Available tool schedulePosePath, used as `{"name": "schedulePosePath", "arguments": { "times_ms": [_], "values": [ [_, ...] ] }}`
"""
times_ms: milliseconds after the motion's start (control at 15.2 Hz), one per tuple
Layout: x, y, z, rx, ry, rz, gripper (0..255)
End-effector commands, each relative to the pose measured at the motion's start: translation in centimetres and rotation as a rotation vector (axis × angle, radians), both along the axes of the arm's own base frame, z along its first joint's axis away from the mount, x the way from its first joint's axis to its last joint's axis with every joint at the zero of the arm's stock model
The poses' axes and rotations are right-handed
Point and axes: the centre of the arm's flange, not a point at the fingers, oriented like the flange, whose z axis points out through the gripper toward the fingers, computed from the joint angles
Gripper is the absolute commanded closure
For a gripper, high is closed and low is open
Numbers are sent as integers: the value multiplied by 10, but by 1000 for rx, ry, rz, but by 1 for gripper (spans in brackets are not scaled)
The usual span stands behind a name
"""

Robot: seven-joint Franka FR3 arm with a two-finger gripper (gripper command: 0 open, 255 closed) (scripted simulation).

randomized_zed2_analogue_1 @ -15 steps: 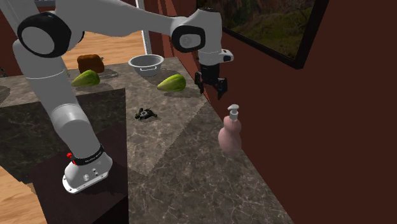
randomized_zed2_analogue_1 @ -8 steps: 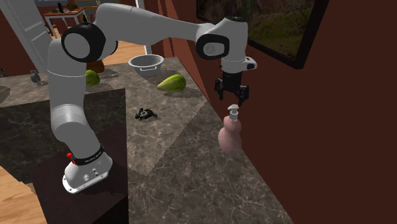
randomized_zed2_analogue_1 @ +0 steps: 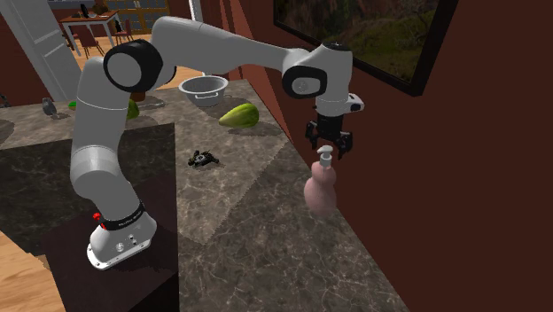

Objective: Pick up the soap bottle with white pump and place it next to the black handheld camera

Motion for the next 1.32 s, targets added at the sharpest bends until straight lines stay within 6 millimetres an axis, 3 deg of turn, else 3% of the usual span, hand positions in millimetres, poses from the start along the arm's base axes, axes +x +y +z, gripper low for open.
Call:
{"name": "schedulePosePath", "arguments": {
  "times_ms": [0,462,528,1122,1254],
  "values": [
    [1,0,-8,0,0,0,0],
    [1,0,-8,0,0,0,0],
    [1,0,-8,0,0,0,255],
    [1,0,-8,0,0,0,255],
    [1,0,3,0,0,0,255]
  ]
}}
